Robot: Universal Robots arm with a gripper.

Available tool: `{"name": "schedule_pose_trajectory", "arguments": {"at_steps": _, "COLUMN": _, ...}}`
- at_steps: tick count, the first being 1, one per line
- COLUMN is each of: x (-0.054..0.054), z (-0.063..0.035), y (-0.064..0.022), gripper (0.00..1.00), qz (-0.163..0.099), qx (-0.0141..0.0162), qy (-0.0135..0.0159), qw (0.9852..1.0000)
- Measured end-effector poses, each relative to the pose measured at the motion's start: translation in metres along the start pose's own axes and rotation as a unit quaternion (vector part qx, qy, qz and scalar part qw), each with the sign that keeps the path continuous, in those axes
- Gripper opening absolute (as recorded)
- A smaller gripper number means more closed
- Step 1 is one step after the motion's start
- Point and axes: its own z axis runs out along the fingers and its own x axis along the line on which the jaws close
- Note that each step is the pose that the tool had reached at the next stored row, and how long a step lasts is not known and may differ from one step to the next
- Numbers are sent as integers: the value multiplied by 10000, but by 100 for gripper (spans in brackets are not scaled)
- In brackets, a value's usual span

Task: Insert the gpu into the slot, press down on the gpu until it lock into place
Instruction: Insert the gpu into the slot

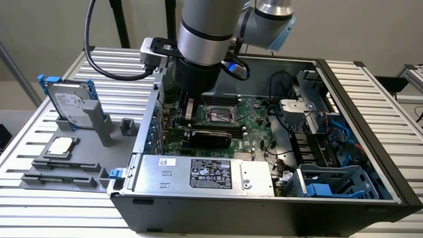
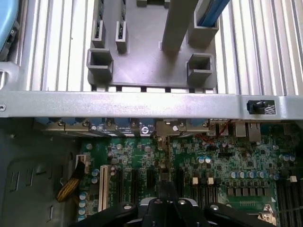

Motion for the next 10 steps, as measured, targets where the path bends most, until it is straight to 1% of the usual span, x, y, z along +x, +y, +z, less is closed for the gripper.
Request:
{"name": "schedule_pose_trajectory", "arguments": {"at_steps": 1, "x": 0, "z": 1, "y": 8, "gripper": 11, "qz": 1, "qx": -46, "qy": 11, "qw": 10000}}
{"name": "schedule_pose_trajectory", "arguments": {"at_steps": 2, "x": 0, "z": 3, "y": 17, "gripper": 11, "qz": 2, "qx": -98, "qy": 24, "qw": 9999}}
{"name": "schedule_pose_trajectory", "arguments": {"at_steps": 3, "x": 0, "z": 5, "y": 24, "gripper": 11, "qz": 3, "qx": -141, "qy": 36, "qw": 9999}}
{"name": "schedule_pose_trajectory", "arguments": {"at_steps": 4, "x": 0, "z": 5, "y": 33, "gripper": 11, "qz": 3, "qx": -182, "qy": 58, "qw": 9998}}
{"name": "schedule_pose_trajectory", "arguments": {"at_steps": 5, "x": 1, "z": 6, "y": 41, "gripper": 11, "qz": 3, "qx": -212, "qy": 87, "qw": 9997}}
{"name": "schedule_pose_trajectory", "arguments": {"at_steps": 6, "x": 1, "z": 8, "y": 49, "gripper": 11, "qz": 2, "qx": -237, "qy": 121, "qw": 9996}}
{"name": "schedule_pose_trajectory", "arguments": {"at_steps": 7, "x": 2, "z": 11, "y": 60, "gripper": 11, "qz": 4, "qx": -257, "qy": 163, "qw": 9995}}
{"name": "schedule_pose_trajectory", "arguments": {"at_steps": 9, "x": 2, "z": 16, "y": 89, "gripper": 11, "qz": 12, "qx": -285, "qy": 250, "qw": 9993}}
{"name": "schedule_pose_trajectory", "arguments": {"at_steps": 10, "x": 3, "z": 21, "y": 106, "gripper": 11, "qz": 16, "qx": -297, "qy": 274, "qw": 9992}}
